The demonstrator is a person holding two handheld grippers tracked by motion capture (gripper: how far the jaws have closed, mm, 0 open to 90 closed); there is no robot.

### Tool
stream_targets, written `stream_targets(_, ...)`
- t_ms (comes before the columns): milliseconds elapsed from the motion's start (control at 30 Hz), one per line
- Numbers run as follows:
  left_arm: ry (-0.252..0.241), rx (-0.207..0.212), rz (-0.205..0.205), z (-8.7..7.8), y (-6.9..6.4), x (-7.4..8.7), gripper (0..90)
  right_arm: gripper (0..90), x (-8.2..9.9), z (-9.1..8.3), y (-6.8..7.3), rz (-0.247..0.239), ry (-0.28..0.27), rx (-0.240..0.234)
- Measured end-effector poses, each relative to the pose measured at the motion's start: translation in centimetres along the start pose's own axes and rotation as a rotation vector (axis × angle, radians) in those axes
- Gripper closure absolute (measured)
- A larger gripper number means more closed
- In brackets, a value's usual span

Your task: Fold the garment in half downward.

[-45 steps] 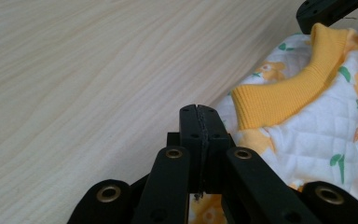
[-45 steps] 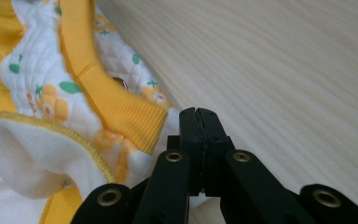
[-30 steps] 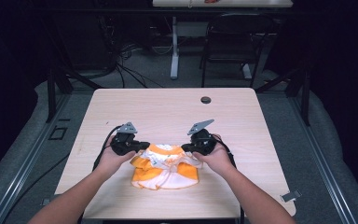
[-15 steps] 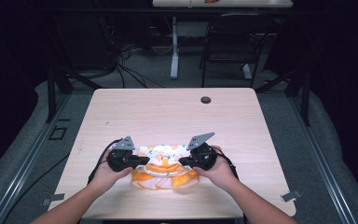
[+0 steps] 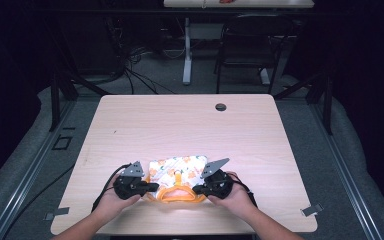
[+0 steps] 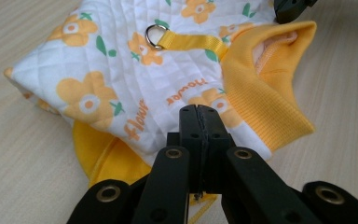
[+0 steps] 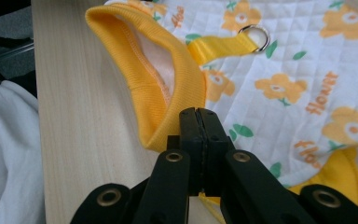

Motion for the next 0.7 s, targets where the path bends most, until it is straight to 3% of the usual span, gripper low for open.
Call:
stream_targets(267,0.018,-0.028,0.0,0.7,0.2,1.2,90.0,90.0,1.5,1.2,0.1,-0.003,0.039,0.0)
stream_targets(467,0.021,-0.038,0.007,0.9,0.3,1.3,90.0,90.0,1.7,1.3,-0.1,0.014,0.026,-0.007)
stream_targets(700,0.006,-0.039,-0.013,1.0,0.5,1.3,90.0,90.0,1.7,1.4,-0.2,0.025,0.019,-0.011)
Point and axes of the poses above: each handheld gripper's, and its own axes: z roughly forward along the jaws, x roughly out of its underside, y roughly to its left, the point moved 7 cm from there along z, roughly forward along the jaws, and after that the axes turned 6 degrees about z, right-handed, at the moved point
